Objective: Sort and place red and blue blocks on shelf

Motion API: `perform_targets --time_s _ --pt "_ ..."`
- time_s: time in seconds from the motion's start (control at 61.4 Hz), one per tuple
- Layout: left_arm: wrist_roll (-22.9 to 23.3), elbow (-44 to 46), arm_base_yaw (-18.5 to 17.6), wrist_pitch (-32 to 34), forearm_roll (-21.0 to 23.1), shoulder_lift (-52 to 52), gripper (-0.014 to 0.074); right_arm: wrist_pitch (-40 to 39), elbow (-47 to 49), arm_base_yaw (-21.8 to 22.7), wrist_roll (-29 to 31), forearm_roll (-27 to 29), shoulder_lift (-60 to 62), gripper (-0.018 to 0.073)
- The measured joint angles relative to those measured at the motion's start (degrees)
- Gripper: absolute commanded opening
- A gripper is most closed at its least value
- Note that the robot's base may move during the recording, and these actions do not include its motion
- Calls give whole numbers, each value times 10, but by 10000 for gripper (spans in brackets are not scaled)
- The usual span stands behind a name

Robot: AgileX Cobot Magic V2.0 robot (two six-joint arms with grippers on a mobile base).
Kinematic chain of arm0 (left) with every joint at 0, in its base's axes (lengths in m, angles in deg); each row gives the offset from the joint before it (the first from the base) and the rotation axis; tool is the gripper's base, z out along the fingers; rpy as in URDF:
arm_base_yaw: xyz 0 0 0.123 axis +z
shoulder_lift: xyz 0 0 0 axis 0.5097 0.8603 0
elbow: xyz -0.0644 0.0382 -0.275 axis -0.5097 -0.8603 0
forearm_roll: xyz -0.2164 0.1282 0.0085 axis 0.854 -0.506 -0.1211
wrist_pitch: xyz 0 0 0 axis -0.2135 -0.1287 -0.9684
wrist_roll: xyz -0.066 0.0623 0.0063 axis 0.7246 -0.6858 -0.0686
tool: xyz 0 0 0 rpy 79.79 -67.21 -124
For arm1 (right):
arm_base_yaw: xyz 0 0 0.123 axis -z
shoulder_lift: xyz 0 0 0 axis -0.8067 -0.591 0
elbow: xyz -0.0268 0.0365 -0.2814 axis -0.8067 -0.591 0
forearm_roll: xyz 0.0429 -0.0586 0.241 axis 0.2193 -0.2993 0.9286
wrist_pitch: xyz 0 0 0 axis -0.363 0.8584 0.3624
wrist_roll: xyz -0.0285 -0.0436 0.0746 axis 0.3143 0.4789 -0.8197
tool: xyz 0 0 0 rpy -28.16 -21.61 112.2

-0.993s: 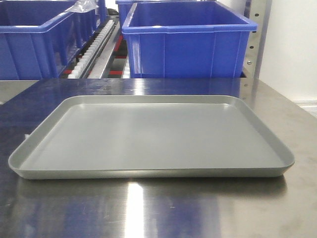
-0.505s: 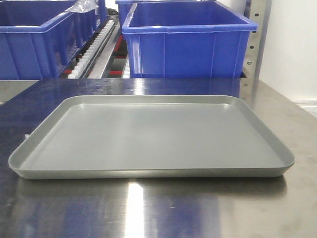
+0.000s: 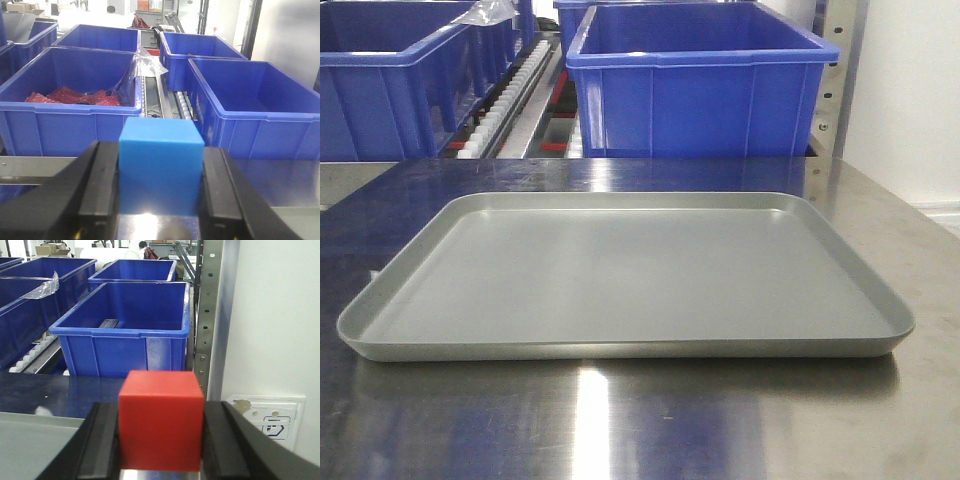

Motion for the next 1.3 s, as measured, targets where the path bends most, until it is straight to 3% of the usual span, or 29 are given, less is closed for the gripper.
perform_targets --time_s 1.302 --pt "0 0 0 0 0 0 122 0 0 0 0 0 0 57"
